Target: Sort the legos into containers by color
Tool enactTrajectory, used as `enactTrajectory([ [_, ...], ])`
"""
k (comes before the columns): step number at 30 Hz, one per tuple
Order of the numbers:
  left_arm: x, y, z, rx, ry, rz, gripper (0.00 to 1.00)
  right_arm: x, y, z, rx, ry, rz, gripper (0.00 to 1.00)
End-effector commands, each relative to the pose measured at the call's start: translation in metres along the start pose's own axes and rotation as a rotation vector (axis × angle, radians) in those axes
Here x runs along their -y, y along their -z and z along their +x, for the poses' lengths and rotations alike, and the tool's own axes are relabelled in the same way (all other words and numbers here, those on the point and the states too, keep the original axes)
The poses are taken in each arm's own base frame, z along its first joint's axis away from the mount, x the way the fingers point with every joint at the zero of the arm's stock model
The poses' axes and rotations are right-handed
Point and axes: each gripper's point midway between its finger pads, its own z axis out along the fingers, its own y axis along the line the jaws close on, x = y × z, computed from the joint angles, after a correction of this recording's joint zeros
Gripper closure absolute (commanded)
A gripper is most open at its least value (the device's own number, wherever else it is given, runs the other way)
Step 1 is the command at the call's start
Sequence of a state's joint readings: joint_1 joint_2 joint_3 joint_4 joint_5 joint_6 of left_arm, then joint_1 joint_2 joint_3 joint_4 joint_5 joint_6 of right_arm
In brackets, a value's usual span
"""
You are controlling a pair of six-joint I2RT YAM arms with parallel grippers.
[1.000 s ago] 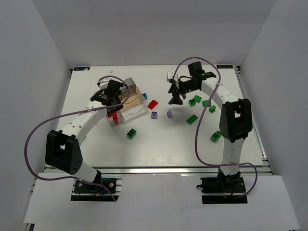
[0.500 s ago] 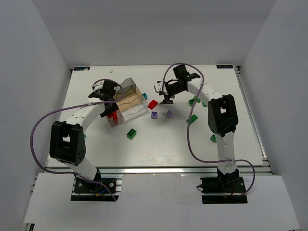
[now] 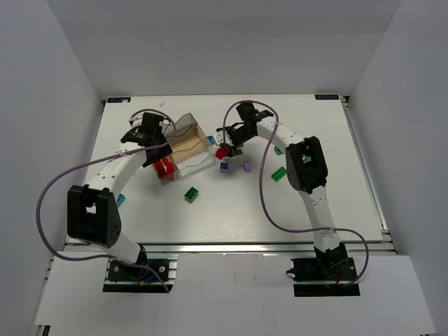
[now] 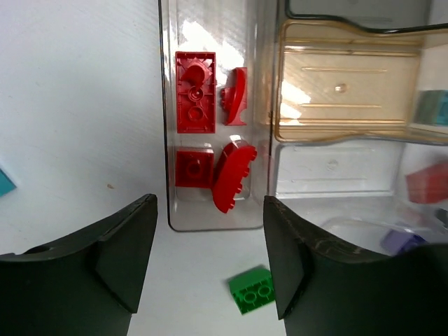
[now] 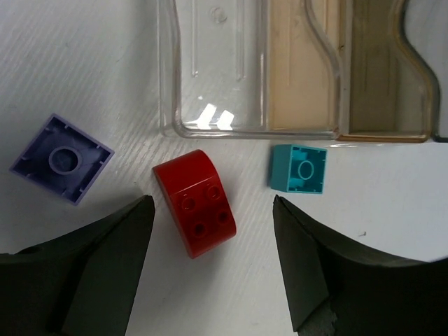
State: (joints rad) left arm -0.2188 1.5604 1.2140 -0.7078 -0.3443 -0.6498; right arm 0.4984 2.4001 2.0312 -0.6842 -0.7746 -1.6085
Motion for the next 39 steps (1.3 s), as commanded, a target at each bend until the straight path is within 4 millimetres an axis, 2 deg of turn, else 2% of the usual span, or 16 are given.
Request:
enactTrajectory([
  [1,0.003,0.044,-0.028,0.089,0.036,0.086,0.28,-0.006,0.0,0.003,-0.025,0.054,-0.051,0.26],
  [7,-0.015,0.066,-0.015,0.1,0.064,0.096,0.28,-0.024,-0.003,0.019,-0.064,0.065,-0.116,0.3],
  [19,-0.04,0.089,0.002,0.1,0.119,0.082,0.28,-0.036,-0.018,0.027,-0.066,0.092,-0.175,0.32],
  [23,-0.044,0.095,0.003,0.105,0.129,0.076,0.27,-0.044,-0.02,0.026,-0.07,0.08,-0.213,0.38],
  [27,-0.049,0.098,0.007,0.103,0.134,0.073,0.27,-0.059,-0.015,0.026,-0.087,0.041,-0.257,0.48],
  [39,-0.055,0.098,0.021,0.089,0.163,0.088,0.27,-0.099,0.014,0.023,-0.144,-0.06,-0.33,0.66],
])
